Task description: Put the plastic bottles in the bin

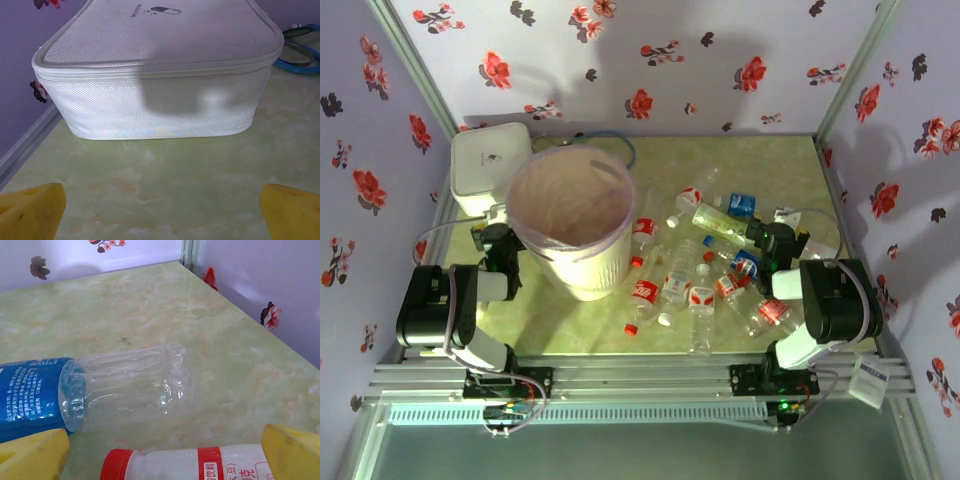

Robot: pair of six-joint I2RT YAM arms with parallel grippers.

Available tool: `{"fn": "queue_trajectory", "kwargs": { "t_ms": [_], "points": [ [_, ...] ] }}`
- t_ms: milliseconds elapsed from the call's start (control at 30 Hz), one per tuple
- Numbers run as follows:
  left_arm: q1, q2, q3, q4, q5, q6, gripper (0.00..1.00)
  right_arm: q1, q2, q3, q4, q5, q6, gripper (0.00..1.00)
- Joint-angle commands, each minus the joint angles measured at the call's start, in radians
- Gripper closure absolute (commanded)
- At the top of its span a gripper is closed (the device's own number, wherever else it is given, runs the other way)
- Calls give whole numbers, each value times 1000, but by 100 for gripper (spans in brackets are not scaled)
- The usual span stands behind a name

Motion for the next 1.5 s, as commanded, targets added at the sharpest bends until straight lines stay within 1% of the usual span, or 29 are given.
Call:
{"fn": "queue_trajectory", "kwargs": {
  "t_ms": [0, 933, 1133, 1200, 1233, 1267, 1300, 1367, 1433, 1467],
  "points": [
    [2, 8, -4, 33, 3, -5, 0, 3, -4, 3, 13, -2, -3, 1],
    [2, 6, -1, 28, 5, -7, 0, 2, -3, 8, 5, -6, -1, 1],
    [8, -2, -5, 30, 25, -7, 0, 2, -7, 8, 9, -9, -4, 1],
    [7, -71, -5, -28, 22, -5, 0, 3, -40, 33, -71, -28, -7, 1],
    [9, -128, -3, -80, -3, -16, 0, 3, -52, 37, -94, -36, -18, 1],
    [8, -191, 2, -136, -34, -31, 0, 13, -62, 41, -78, -33, -38, 1],
    [9, -242, 9, -189, -51, -37, 0, 25, -94, 63, -144, -18, -43, 1],
    [11, -344, 28, -291, -77, -30, 0, 29, -183, 134, -350, -4, -32, 1],
    [10, -416, 59, -404, -108, -31, 0, 29, -249, 189, -469, 18, -8, 1],
    [10, -449, 72, -464, -128, -40, 0, 29, -286, 227, -562, 23, 28, 1]
  ]
}}
